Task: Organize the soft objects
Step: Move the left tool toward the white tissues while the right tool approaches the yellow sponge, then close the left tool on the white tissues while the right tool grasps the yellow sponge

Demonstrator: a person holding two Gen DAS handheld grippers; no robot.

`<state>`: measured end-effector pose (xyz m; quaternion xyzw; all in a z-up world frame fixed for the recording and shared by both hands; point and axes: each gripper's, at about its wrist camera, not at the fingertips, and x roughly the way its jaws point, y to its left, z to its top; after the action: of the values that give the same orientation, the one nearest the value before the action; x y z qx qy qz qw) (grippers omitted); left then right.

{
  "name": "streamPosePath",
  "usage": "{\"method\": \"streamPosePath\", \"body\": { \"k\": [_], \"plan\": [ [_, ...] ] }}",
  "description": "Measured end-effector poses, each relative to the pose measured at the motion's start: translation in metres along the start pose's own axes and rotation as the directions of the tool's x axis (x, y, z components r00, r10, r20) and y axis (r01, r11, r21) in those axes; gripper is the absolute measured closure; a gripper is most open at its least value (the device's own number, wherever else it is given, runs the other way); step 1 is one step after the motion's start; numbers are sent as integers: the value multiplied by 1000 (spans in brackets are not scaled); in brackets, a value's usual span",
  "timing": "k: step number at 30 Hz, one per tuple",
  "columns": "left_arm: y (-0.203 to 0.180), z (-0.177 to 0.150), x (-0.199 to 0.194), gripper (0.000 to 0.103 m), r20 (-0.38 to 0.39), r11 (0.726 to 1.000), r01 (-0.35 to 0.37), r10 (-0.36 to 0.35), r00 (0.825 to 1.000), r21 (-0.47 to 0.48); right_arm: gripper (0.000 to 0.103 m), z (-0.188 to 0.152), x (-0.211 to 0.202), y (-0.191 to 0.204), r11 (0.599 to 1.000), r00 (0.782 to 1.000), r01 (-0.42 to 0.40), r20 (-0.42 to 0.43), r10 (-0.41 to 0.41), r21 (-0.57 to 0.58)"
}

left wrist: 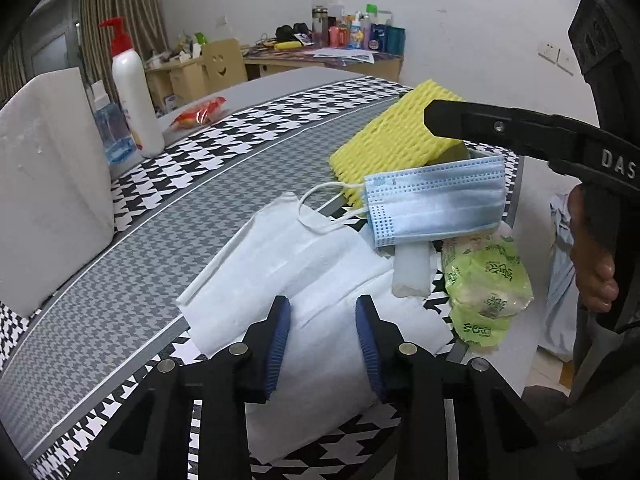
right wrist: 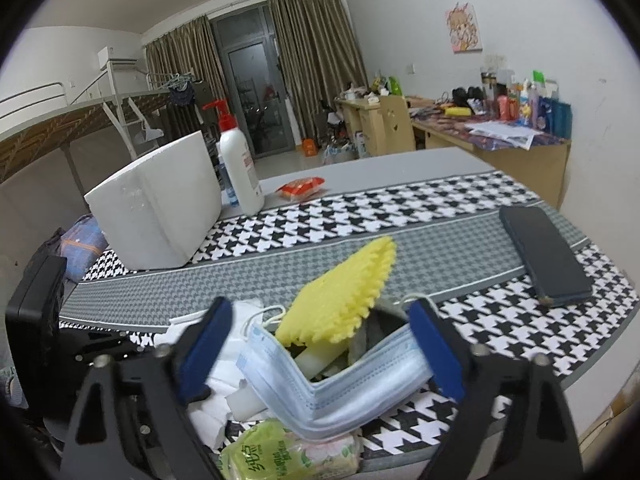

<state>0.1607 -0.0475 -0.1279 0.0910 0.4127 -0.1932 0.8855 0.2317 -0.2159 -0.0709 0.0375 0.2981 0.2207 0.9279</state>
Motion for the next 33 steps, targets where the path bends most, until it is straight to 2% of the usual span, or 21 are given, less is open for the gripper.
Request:
{"method": "streamPosePath", "body": {
  "k": [1, 6, 8, 9, 13, 14, 16, 17, 19, 24, 25, 26, 27, 28, 29, 31, 32, 33],
  "plan": [
    [1, 0, 0, 67, 1, 1000, 1, -1, 1000, -1, 24, 0, 1, -1, 1000, 1000, -9, -7, 9, 7],
    [0, 0, -2, 67, 9, 1000, -5, 5, 1000, 4, 39, 0, 4, -4, 999, 999, -30, -24, 31, 29],
    [0, 0, -2, 67, 10, 1000, -8, 8, 1000, -4, 51, 1, 5, -4, 999, 999, -38, -33, 39, 39],
    [1, 0, -2, 67, 10, 1000, -10, 10, 1000, -7, 53, 1, 5, -4, 998, 999, -39, -34, 41, 44],
    [-1, -1, -5, 65, 13, 999, -33, 33, 999, 2, 71, 1, 3, -5, 998, 998, -46, -31, 48, 47],
    [-1, -2, -5, 64, 16, 999, -39, 39, 999, 5, 75, 1, 3, -4, 998, 999, -43, -30, 45, 46],
    [-2, -2, -7, 48, 18, 998, -61, 61, 998, 10, 79, 1, 1, -4, 998, 999, -40, -26, 41, 45],
    [-1, -2, -7, 43, 20, 998, -69, 69, 997, 10, 82, 1, 1, -5, 998, 999, -38, -23, 39, 46],
    [1, -1, -7, 34, 21, 997, -82, 82, 996, 8, 83, 1, -2, -5, 998, 999, -35, -14, 36, 46],
    [3, 1, 1, 31, -11, 998, -50, 50, 999, 24, 82, 3, -5, -5, 999, 1000, -19, -9, 20, 33],
    [3, 2, 2, 32, -20, 999, -39, 39, 999, 24, 81, 4, -4, -4, 1000, 1000, -13, -11, 13, 28],
    [5, 2, 3, 32, -20, 1000, -25, 25, 999, 11, 73, 5, -3, -4, 1000, 1000, -7, -15, 7, 24],
    [7, 2, 4, 35, -25, 1000, -7, 7, 1000, -2, 66, 5, -2, -4, 1000, 1000, -3, -18, 3, 24],
    [8, 2, 3, 41, -22, 1000, -8, 8, 1000, -2, 50, 5, -2, -5, 1000, 1000, 2, -16, -2, 27],
    [7, 2, 3, 46, -19, 1000, -6, 6, 1000, 3, 41, 5, -2, -5, 1000, 1000, 5, -12, -5, 29],
    [5, 3, 1, 67, -14, 1000, -4, 4, 1000, 9, 40, 5, -3, -6, 1000, 1000, 8, 1, -8, 30],
    [4, 3, 1, 71, -13, 1000, -4, 4, 1000, 13, 40, 6, -3, -6, 1000, 1000, 8, -1, -8, 29],
    [3, 3, 1, 80, -11, 1000, -1, 1, 1000, 18, 40, 7, -3, -7, 999, 1000, 7, -2, -7, 31]
  ]
}}
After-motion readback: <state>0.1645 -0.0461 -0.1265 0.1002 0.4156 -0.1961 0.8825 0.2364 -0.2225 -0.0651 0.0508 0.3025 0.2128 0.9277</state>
